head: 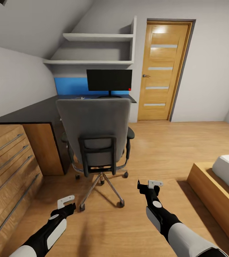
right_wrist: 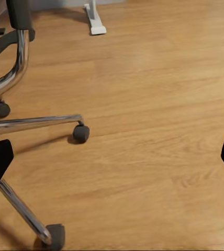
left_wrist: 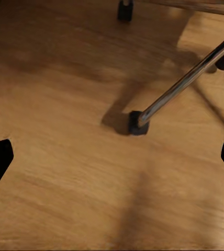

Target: In the bedroom, organize the workspace by keeping the computer under the desk, ensuring the monitor is on the desk, placing the keyboard on the desk next to the monitor, placing the mouse on the desk next to the keyboard, moving the folder from the swivel chair onto the desk next to the mouse, stacking the notebook on top of the folder with the pen on top of the notebook, and positioning the swivel chair next to the desk.

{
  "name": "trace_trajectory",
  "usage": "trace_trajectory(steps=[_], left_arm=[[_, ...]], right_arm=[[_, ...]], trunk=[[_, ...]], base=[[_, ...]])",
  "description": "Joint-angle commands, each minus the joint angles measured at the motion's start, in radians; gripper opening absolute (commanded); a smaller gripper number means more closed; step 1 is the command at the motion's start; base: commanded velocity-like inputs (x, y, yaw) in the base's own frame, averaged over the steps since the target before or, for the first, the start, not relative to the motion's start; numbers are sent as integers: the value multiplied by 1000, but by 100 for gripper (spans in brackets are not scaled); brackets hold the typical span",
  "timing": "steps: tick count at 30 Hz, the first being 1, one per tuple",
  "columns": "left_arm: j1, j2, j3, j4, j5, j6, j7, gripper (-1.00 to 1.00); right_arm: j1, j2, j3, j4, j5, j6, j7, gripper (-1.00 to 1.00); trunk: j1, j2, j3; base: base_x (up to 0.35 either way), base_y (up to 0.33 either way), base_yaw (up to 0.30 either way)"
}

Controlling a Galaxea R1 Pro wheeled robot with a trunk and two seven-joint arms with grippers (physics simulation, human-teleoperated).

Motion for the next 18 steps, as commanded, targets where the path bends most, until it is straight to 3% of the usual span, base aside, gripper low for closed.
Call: trace_trajectory(steps=[1,6,13,17,18], left_arm=[[-1,1,-9,-2,5,4,9,100],[-1,-3,-21,-2,5,4,9,100],[-1,-19,-107,-4,5,0,8,100],[-1,-54,-133,-5,4,-1,10,100],[-1,-74,-139,-5,3,0,11,100]], right_arm=[[-1,-1,9,1,-8,-5,-6,100],[0,-1,9,3,-8,-6,-6,100],[0,8,23,27,-7,-7,-4,100],[0,32,34,45,-4,-13,-3,100],[0,48,38,50,1,-16,-3,100]], trunk=[[-1,0,-1],[-1,0,-1],[-1,0,-1],[-1,0,-1],[-1,0,-1]], base=[[-268,-199,100],[-165,-135,54],[-33,-28,11],[-8,-7,3],[-4,-3,1]])
